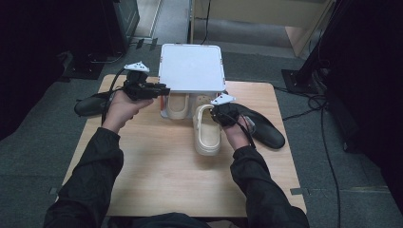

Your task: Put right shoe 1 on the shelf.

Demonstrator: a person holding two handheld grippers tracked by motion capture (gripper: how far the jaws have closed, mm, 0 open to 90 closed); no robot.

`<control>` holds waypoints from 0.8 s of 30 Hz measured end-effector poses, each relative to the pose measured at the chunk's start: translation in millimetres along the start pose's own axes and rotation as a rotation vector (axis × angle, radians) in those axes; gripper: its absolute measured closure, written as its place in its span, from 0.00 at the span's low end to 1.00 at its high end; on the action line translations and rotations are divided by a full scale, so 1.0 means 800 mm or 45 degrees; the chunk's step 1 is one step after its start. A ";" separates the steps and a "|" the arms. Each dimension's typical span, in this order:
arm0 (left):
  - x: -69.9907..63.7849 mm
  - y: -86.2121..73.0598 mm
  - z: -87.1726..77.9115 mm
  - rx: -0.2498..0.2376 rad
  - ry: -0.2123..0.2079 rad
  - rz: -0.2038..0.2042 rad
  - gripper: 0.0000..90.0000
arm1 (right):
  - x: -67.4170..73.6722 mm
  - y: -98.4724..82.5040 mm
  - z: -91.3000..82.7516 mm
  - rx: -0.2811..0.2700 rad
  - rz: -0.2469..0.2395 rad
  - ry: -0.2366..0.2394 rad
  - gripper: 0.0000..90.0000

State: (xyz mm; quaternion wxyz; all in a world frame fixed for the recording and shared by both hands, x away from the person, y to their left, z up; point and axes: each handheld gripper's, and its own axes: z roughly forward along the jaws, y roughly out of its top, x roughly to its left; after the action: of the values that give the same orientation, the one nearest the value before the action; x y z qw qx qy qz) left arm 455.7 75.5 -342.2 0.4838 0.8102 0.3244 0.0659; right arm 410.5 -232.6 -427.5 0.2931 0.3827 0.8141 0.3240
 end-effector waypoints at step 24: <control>0.021 -0.009 0.019 0.020 0.067 0.000 0.77 | 0.005 -0.025 -0.009 -0.024 0.155 0.151 0.61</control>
State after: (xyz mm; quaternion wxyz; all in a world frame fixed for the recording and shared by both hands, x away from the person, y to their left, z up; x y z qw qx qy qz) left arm 471.8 76.4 -359.7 0.4687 0.8119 0.3376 0.0848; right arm 394.4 -241.2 -438.9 0.2277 0.4090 0.8021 0.3709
